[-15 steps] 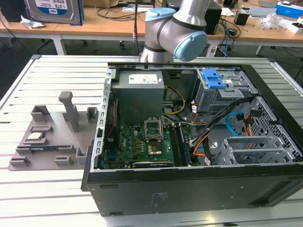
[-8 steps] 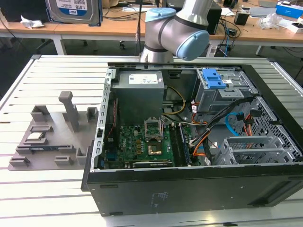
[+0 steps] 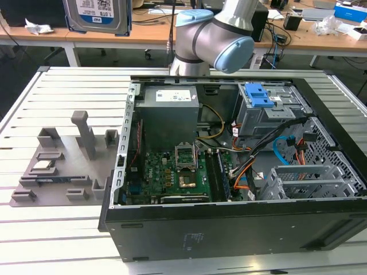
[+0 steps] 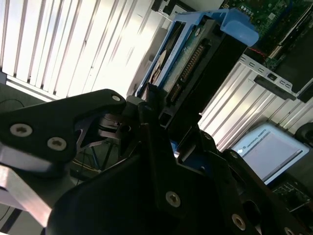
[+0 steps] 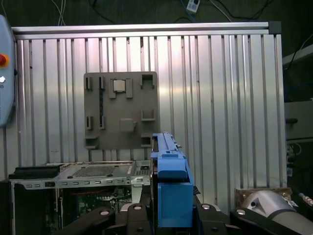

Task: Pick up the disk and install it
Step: 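Pick up the disk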

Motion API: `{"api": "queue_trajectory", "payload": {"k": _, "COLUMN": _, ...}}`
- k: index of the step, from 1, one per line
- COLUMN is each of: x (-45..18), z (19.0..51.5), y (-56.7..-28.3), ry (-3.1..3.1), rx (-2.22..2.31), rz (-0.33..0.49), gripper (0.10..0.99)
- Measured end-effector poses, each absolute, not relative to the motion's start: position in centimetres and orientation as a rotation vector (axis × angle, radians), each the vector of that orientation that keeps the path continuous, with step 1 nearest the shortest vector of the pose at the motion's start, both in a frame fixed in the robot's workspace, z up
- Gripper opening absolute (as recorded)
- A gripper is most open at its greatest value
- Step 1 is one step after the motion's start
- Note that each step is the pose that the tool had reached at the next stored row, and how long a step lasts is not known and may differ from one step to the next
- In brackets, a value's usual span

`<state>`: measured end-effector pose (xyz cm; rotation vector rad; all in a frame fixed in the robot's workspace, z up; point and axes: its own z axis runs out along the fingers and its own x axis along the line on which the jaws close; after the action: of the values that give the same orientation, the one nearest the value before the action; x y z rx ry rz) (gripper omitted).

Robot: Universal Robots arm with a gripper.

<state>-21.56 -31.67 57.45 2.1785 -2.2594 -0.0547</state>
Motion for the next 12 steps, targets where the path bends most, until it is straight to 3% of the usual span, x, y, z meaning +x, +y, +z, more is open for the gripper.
{"api": "queue_trajectory", "payload": {"k": 12, "x": -20.2, "z": 56.0, "y": -31.7, "ry": -2.259, "rx": 2.178, "rz": -0.055, "gripper": 0.365}}
